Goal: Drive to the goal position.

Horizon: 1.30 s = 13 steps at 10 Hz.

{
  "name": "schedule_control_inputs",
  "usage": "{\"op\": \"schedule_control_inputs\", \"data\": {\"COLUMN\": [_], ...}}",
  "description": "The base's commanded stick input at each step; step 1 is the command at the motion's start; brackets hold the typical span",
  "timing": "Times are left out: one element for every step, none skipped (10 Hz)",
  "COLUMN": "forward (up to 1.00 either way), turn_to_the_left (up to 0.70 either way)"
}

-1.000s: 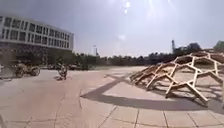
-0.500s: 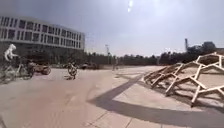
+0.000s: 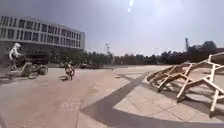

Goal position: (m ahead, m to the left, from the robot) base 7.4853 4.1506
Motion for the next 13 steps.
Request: {"op": "schedule_control_inputs", "data": {"forward": [0.70,0.70,0.70,0.70,0.70,0.70,0.70,0.70,0.70,0.70,0.70,0.70,0.70], "turn_to_the_left": [0.00,0.00,0.00,0.00,0.00,0.00,0.00,0.00,0.00,0.00,0.00,0.00,0.00]}}
